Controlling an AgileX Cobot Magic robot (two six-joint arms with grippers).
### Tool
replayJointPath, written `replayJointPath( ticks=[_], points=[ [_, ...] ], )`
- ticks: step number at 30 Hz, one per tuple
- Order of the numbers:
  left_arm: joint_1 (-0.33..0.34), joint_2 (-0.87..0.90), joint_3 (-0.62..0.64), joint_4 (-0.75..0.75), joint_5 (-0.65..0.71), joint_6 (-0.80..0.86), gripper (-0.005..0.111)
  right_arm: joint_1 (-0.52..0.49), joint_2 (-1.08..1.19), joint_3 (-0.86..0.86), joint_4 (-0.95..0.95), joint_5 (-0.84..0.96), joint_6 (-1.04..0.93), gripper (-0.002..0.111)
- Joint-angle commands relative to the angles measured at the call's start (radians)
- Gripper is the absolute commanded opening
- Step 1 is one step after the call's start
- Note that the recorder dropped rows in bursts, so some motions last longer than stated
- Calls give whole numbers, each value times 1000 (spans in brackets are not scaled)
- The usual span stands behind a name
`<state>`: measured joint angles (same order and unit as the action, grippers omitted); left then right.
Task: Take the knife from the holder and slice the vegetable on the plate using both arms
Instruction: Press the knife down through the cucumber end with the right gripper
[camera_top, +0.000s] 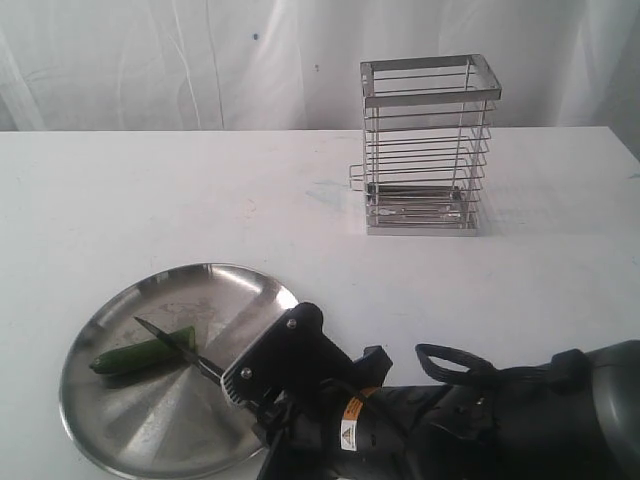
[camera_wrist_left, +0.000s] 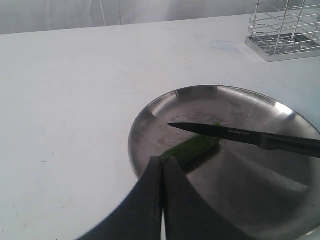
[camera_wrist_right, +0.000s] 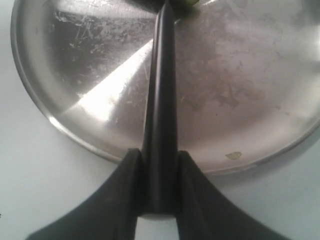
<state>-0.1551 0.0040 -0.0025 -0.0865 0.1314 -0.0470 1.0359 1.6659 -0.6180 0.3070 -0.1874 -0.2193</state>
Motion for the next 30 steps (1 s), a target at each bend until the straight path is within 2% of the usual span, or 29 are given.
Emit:
replayJointPath(
  ticks=[1,10,17,30],
  points=[
    [-6,-4,3,-9,0,1,0,3,1,-6,-12,9,-12,18],
    [-6,-4,3,-9,0,1,0,3,1,-7,-12,41,-12,19],
    [-6,-4,3,-9,0,1,0,3,1,-7,-12,45,-13,25],
    [-6,-4,3,-9,0,1,0,3,1,-12,-12,25,-18,25]
  ],
)
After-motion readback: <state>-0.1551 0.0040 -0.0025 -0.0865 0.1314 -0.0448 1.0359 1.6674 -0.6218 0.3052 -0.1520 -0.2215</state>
